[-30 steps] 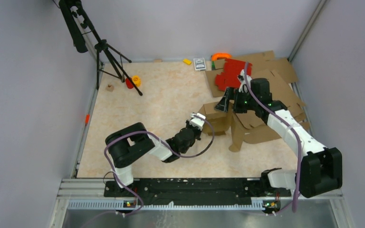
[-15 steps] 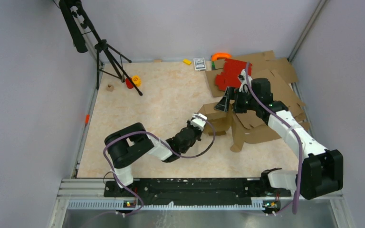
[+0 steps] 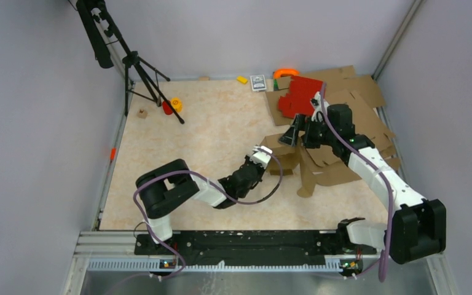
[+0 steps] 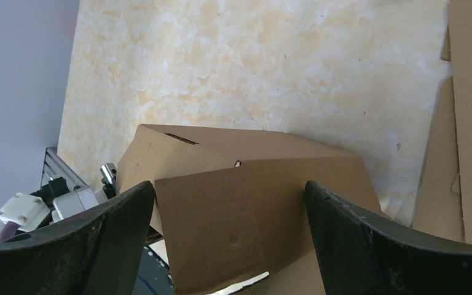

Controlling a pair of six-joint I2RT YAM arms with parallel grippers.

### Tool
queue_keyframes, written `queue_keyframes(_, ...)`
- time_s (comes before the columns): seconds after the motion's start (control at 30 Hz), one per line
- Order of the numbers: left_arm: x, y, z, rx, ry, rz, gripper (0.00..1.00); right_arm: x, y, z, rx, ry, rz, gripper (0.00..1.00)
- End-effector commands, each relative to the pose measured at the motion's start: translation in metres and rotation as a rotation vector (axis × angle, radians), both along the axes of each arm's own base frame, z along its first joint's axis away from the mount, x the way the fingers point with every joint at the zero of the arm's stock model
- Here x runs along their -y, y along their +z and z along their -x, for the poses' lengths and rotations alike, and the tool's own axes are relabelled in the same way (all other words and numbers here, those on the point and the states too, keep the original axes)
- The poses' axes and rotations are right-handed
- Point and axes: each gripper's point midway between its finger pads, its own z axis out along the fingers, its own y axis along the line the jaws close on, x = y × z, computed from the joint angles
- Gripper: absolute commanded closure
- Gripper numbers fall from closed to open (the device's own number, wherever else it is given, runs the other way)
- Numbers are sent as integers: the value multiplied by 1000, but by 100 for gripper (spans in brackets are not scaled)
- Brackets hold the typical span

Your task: Fold the paper box

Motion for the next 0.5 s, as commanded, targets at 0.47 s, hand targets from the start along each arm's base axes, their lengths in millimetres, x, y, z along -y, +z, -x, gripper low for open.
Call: queue_keyframes(0.47,23,57,16,-19,-164,182,64,1,-9,6,-6,-16,-4,9)
